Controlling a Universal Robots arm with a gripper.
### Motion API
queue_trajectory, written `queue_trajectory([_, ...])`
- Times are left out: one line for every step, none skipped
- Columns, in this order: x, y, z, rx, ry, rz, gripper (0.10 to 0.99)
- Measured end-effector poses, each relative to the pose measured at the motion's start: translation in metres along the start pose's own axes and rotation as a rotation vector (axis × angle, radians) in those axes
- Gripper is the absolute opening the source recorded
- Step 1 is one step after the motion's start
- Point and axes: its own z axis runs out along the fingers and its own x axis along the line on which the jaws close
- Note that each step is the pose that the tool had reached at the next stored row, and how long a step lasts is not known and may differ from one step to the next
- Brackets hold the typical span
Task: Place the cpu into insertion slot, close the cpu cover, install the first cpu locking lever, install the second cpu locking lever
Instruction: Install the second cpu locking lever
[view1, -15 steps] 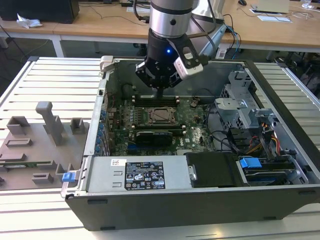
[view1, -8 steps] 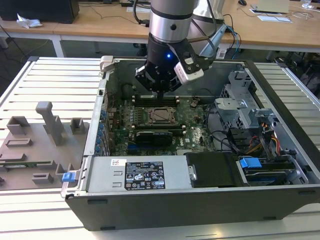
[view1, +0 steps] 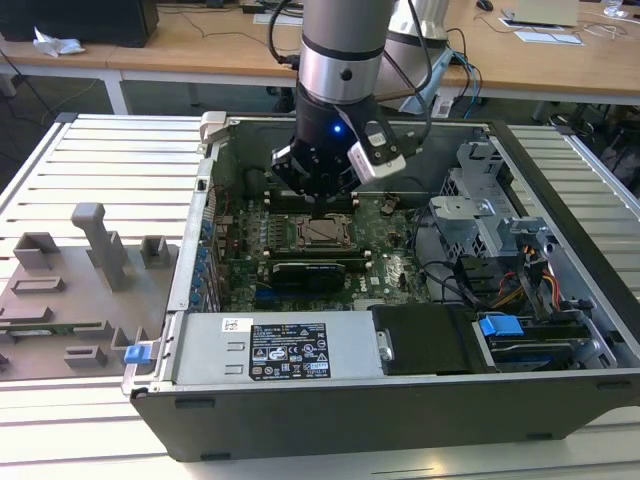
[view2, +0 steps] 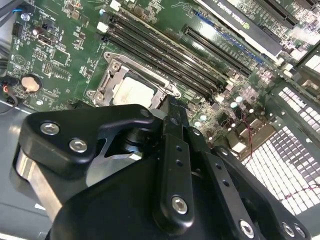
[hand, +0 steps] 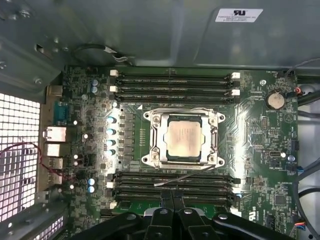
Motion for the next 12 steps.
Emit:
queue_trajectory([-0.0001,-0.0005,0.0029,0.0,0.0,0.0,0.106])
queue_trajectory([-0.0001,-0.0006,0.004,0.0,0.0,0.0,0.106])
queue_trajectory([-0.0001,-0.0009,0.0054,-0.001,0.0,0.0,0.106])
queue_trajectory([-0.0002,-0.0012,0.0075,-0.001,-0.0001,0.0,0.106])
queue_trajectory([-0.0003,-0.0015,0.0092,-0.002,-0.0001,0.0,0.106])
queue_trajectory([-0.0003,-0.0017,0.0108,-0.002,0.0,0.0,0.106])
queue_trajectory([-0.0003,-0.0021,0.0134,-0.002,0.0,0.0,0.106])
queue_trajectory([-0.0004,-0.0022,0.0149,-0.002,-0.0001,0.0,0.106])
queue_trajectory([-0.0004,-0.0024,0.0162,-0.003,0.0,0.0,0.106])
queue_trajectory([-0.0005,-0.0026,0.0175,-0.003,0.0,0.0,0.106])
queue_trajectory([-0.0005,-0.0028,0.0191,-0.003,0.0,0.0,0.106])
queue_trajectory([-0.0005,-0.0031,0.0205,-0.003,0.0,0.0,0.106])
